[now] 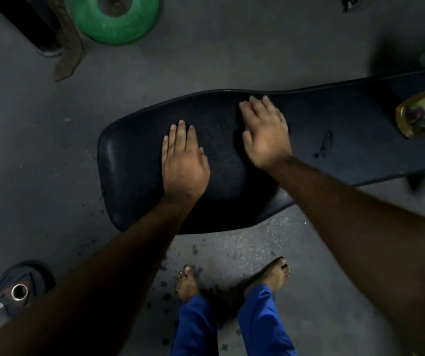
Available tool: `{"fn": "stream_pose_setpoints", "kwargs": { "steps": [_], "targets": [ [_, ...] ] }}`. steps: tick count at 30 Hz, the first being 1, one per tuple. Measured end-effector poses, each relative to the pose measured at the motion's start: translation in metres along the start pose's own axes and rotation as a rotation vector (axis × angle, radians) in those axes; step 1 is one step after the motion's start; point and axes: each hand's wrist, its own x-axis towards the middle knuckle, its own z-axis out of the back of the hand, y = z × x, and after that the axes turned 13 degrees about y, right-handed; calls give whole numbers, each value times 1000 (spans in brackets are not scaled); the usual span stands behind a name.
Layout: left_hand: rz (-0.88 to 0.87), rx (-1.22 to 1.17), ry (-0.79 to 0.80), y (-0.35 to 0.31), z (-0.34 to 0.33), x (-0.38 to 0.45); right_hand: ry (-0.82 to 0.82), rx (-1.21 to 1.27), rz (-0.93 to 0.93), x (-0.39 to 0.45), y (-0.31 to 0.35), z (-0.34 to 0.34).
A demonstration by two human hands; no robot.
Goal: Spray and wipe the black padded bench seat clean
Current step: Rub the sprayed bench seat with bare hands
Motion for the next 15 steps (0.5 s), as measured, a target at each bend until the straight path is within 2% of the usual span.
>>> {"fn": "stream_pose_setpoints", "kwargs": {
  "steps": [1, 2, 4, 5, 6, 7, 8, 9, 10, 13, 14, 15],
  "targets": [
    [-3, 24, -4, -1, -2, 2, -3, 2, -75, 4, 16, -2],
    [4, 41, -11, -2, -3, 2, 21, -10, 5, 4, 30, -7],
    [38, 34, -8, -8, -4, 2, 87, -76, 351, 2, 25, -15],
    [49, 18, 2, -12, -5, 3, 97, -112, 433, 10, 6, -5],
    [46, 2, 12, -17, -5, 3, 42, -108, 388, 25, -14, 6],
    [28, -6, 20, -22, -6, 4, -23, -77, 200, 39, -23, 19],
    [4, -4, 23, -27, -8, 5, -36, -27, -24, 47, -23, 26],
    [-16, -2, 21, -33, -9, 6, -20, -13, -166, 46, -15, 23],
    [-23, -1, 18, -39, -11, 7, -4, -35, -128, 36, -5, 13],
    [8, -18, 14, -54, -16, 10, 114, -117, 320, -19, -23, -7],
    [17, -23, 22, -58, -19, 10, 103, -131, 358, -19, -46, 0],
    [8, -27, 26, -62, -21, 10, 39, -115, 267, -9, -67, 10]
  ]
}}
